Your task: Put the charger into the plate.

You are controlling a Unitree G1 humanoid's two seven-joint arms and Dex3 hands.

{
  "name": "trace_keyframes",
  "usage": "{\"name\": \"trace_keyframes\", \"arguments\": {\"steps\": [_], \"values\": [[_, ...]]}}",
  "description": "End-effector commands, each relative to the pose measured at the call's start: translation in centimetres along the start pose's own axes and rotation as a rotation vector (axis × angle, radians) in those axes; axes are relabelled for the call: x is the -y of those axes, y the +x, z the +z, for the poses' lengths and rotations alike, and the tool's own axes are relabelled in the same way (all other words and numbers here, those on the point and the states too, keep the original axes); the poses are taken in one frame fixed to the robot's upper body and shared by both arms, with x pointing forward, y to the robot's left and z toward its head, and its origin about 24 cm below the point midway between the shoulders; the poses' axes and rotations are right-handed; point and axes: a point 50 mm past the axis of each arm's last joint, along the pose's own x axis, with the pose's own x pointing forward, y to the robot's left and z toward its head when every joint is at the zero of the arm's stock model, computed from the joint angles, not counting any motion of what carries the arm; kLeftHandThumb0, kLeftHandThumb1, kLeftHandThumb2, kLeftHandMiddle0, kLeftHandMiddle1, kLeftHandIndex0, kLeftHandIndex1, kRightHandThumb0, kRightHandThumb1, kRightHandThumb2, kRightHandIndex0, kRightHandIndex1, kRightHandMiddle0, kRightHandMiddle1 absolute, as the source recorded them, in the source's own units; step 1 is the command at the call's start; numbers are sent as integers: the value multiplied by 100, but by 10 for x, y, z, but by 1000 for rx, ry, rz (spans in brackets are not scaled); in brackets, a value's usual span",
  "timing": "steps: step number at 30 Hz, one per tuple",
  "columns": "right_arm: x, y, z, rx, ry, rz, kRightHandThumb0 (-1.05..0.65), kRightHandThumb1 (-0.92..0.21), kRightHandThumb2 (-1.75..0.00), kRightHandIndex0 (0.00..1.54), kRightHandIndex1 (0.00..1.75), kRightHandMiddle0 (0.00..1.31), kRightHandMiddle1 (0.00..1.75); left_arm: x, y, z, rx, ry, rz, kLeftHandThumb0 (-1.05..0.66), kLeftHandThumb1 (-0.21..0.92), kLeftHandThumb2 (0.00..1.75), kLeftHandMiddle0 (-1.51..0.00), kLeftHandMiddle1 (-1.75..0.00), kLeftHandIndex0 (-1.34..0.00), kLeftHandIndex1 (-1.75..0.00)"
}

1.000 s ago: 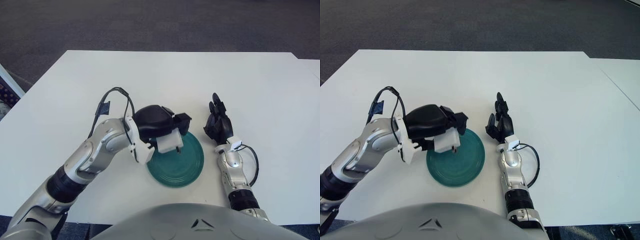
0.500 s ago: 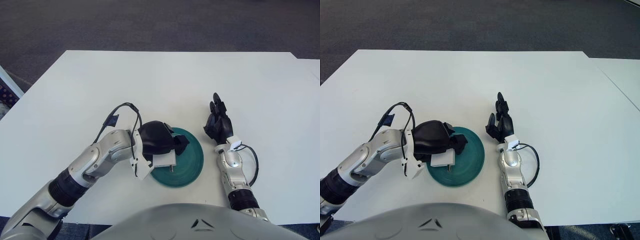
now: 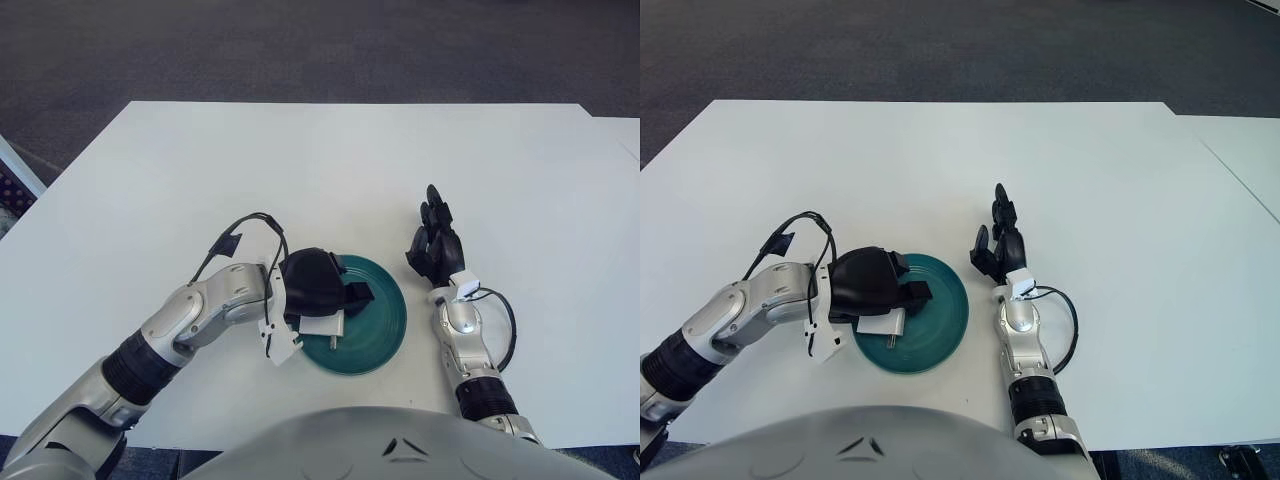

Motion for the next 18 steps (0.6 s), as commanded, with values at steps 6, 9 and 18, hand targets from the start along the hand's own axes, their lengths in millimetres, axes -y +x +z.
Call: {"name": "trace_keyframes", "arguments": {"steps": [6,9,18], "values": [[6,-38,-39,-188,-84,14,-101,-92,-102,0,0,0,5,3,5,-6,-11,54,39,-1,21,143,-59,-175,-58,-171],[6,-38,-39,-190,-84,12,-101,-92,-102,0,0,0,5,4,6,-6,-2,68,54,-1,24,140,-56,-175,-55,-173],[4,-39,-37,-185,-71,29,-99,-92,-101,0,0,0,4,7,11,-3,13,70,57,-9,28,134,-66,-175,-55,-172]]}}
